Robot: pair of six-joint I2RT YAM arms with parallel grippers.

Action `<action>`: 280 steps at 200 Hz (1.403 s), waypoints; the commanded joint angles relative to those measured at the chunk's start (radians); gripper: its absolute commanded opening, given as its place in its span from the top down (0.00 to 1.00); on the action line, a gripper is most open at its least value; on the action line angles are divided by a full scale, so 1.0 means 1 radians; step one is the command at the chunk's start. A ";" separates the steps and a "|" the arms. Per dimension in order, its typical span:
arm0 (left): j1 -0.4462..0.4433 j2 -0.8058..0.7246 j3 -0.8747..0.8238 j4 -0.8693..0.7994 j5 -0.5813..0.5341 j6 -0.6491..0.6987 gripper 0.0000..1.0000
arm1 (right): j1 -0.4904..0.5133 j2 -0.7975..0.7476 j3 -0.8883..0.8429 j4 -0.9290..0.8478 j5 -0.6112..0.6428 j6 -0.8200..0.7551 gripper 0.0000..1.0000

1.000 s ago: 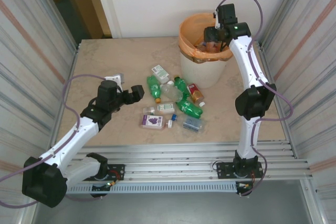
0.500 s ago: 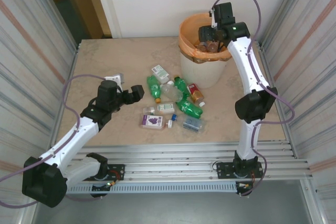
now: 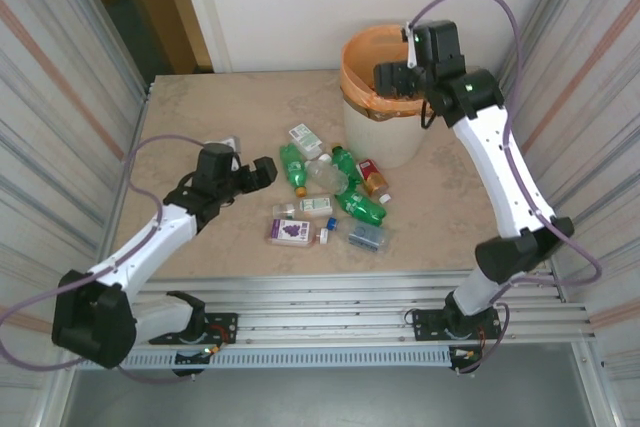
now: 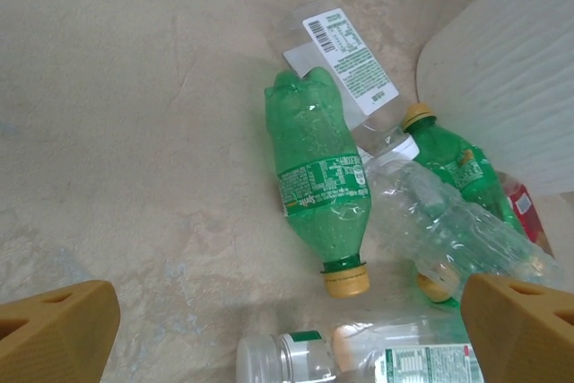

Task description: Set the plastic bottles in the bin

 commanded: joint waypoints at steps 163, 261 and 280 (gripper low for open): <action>-0.112 0.678 0.498 -0.210 -0.068 0.060 0.16 | 0.004 -0.457 -0.678 0.084 0.166 0.326 0.02; -0.077 0.758 0.525 -0.202 -0.060 0.053 0.17 | 0.003 -0.446 -0.689 0.090 0.134 0.337 0.02; -0.072 0.776 0.538 -0.207 -0.059 0.055 0.17 | 0.004 -0.446 -0.690 0.093 0.131 0.338 0.02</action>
